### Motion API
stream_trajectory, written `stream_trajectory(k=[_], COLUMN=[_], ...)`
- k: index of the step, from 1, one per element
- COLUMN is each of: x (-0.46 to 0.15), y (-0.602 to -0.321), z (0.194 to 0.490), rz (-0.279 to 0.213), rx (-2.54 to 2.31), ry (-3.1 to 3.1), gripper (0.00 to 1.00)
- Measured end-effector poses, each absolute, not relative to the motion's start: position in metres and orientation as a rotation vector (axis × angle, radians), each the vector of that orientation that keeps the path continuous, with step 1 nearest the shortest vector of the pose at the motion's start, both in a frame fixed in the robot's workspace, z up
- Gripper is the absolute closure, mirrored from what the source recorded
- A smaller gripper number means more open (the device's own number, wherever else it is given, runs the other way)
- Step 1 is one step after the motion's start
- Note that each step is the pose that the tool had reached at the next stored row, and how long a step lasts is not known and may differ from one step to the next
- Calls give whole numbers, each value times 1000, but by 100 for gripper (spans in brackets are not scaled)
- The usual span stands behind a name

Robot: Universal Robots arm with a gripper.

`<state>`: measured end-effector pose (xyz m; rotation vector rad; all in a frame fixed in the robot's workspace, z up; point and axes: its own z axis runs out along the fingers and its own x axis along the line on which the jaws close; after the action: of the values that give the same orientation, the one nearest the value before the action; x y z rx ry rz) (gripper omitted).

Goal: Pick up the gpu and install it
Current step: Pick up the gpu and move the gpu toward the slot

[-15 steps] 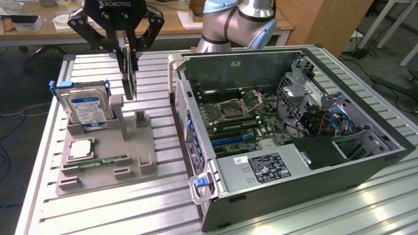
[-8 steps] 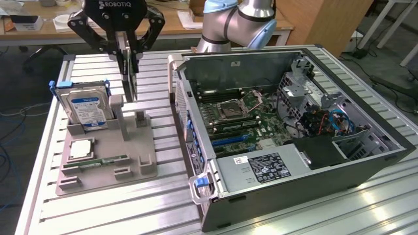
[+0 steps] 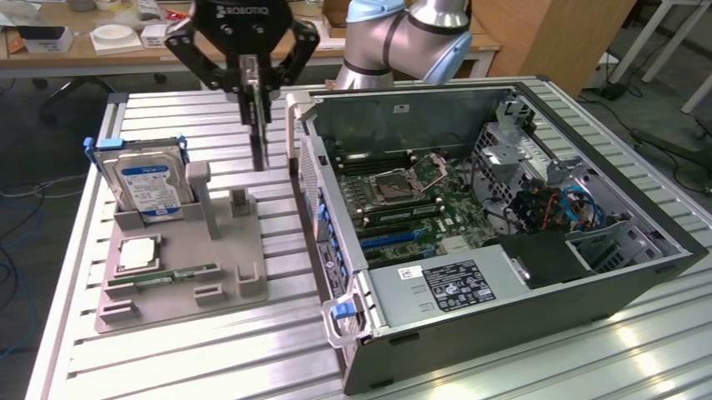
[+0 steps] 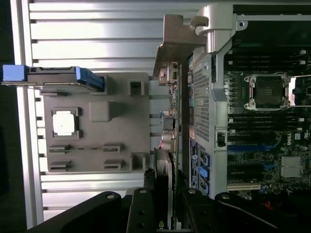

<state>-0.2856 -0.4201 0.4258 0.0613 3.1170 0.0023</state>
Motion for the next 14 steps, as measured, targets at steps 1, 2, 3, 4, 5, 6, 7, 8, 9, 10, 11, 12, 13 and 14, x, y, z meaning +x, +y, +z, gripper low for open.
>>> stream_trajectory(k=[1, 2, 3, 4, 5, 6, 7, 8, 9, 10, 11, 12, 13, 14], x=[-281, -277, -272, -268, -263, -259, -254, -249, -245, -240, -236, -232, -229, -225], y=[-420, -420, -420, -420, -420, -420, -420, -420, -420, -420, -420, -420, -420, -420], z=[425, 425, 425, 425, 424, 424, 424, 423, 423, 423, 423, 423, 422, 422], rz=[2, 2, 2, 2, 2, 2, 2, 2, 2, 2, 2, 2, 2, 2], rx=[61, 61, 61, 61, 61, 61, 61, 61, 61, 61, 61, 61, 61, 61], ry=[3117, 3117, 3117, 3117, 3117, 3117, 3117, 3117, 3117, 3117, 3117, 3117, 3117, 3117], gripper=[73, 73, 73, 73, 73, 73, 73, 73, 73, 73, 73, 73, 73, 73])
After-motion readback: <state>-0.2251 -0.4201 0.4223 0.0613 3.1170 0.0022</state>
